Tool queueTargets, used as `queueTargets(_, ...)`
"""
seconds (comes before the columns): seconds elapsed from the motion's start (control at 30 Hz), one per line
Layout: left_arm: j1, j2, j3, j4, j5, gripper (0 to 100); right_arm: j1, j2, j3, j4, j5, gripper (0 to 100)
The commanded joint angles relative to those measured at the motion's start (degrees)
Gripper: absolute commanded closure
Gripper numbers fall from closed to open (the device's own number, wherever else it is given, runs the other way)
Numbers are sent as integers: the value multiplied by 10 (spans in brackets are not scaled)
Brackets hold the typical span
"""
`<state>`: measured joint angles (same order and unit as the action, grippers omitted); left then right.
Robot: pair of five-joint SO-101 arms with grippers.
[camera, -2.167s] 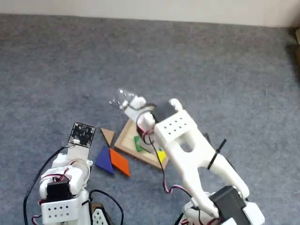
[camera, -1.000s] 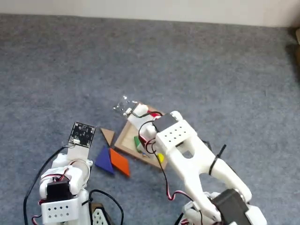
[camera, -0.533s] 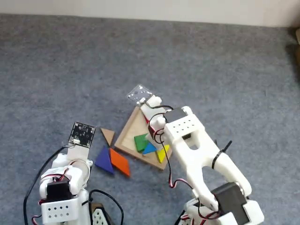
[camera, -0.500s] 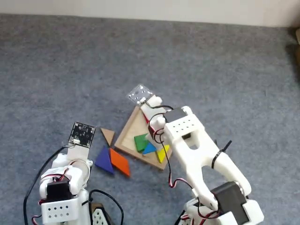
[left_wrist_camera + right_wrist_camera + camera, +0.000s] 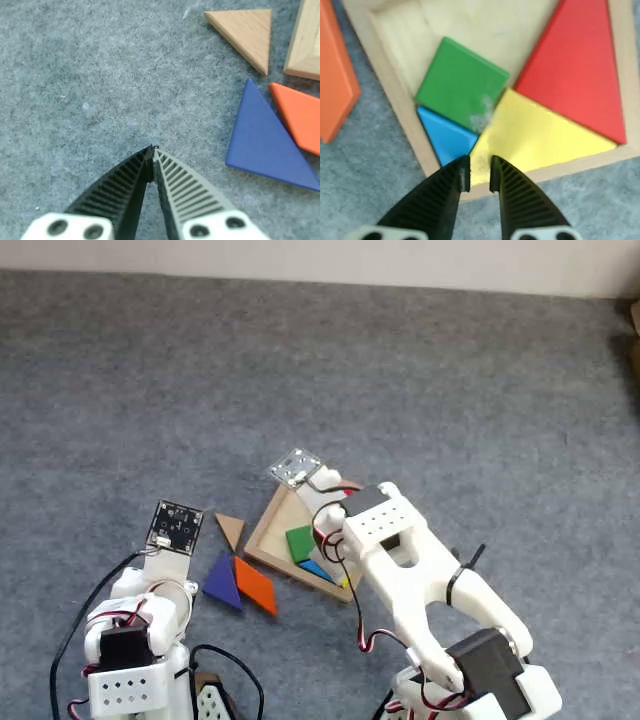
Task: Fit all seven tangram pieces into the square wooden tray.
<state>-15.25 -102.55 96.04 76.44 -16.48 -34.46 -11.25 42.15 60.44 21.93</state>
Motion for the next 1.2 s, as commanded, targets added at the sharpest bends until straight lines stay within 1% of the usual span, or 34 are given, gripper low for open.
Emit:
queueTargets(0.0, -7, -17, 12, 3, -5, 995, -5, -20, -18, 35, -5, 933)
queueTargets(0.3, -7, -17, 12, 3, -5, 995, -7, -112, -52, 36, -6, 933)
queueTargets(0.4, -7, -17, 12, 3, -5, 995, -24, -118, -52, 29, -6, 933)
queueTargets(0.6, -7, -17, 12, 3, -5, 995, -67, -114, -47, -88, -6, 933)
queueTargets(0.83, -7, -17, 12, 3, -5, 995, -65, -40, -3, -148, -6, 933)
queueTargets(0.97, -7, -17, 12, 3, -5, 995, -50, -13, 12, -141, -5, 933)
queueTargets(1.17, -7, -17, 12, 3, -5, 995, -37, -14, 17, -24, -2, 933)
